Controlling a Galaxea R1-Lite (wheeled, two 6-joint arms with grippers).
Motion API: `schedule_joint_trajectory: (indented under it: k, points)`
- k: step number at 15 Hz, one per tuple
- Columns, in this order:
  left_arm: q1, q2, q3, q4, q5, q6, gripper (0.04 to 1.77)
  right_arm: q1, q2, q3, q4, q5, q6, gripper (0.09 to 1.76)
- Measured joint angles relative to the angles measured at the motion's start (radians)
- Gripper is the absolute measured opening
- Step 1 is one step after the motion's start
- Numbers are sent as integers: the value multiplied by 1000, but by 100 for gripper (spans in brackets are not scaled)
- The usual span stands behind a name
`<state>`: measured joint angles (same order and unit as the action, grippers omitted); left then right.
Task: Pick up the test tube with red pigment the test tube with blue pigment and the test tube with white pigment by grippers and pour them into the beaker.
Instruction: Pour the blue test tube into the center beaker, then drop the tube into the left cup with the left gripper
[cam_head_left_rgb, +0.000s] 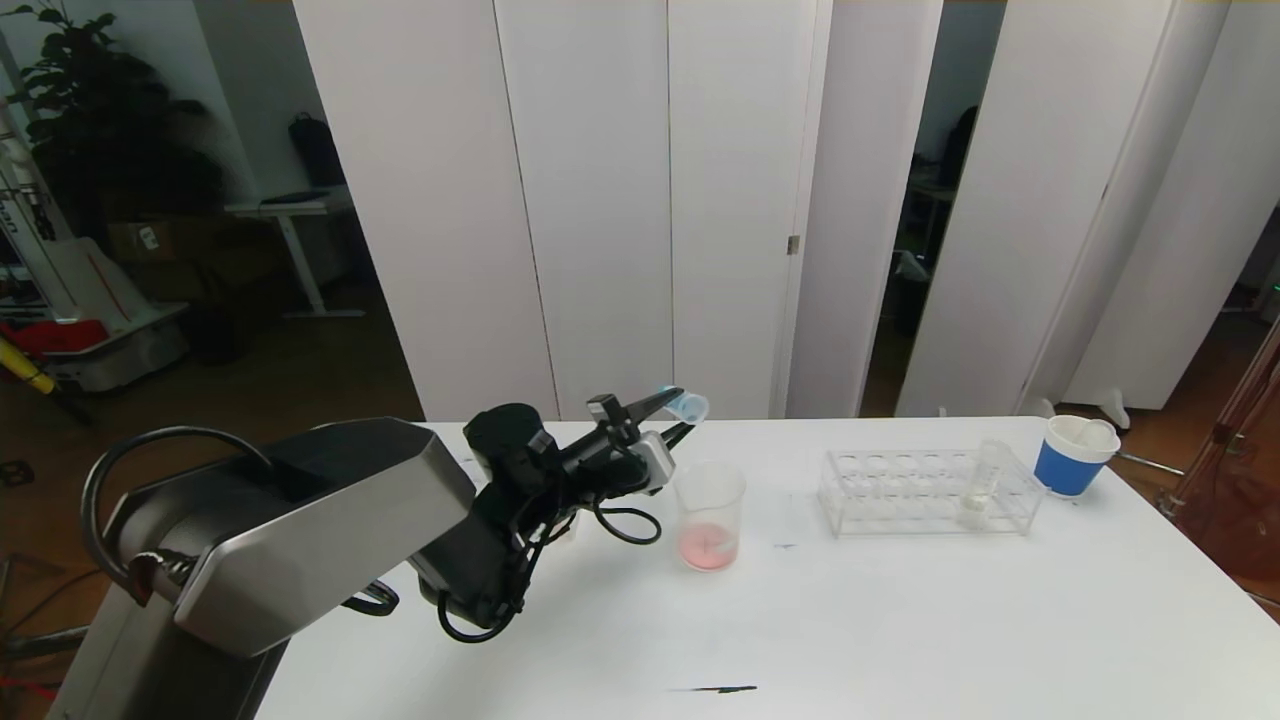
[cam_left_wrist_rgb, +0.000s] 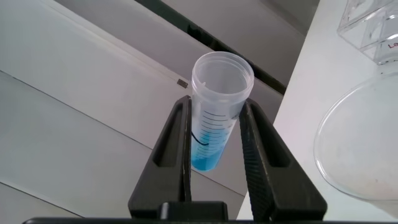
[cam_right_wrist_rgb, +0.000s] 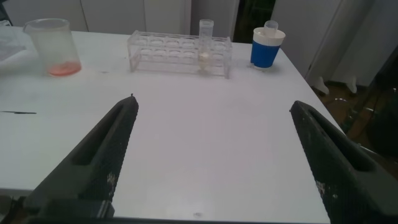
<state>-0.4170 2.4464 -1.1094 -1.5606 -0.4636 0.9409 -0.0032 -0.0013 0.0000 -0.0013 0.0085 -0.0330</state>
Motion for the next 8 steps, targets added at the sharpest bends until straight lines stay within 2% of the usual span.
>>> schedule_joint_trajectory:
  k: [8]
  points:
    - [4,3,-54,0,13,105,57,0,0,0,0,0,0,175]
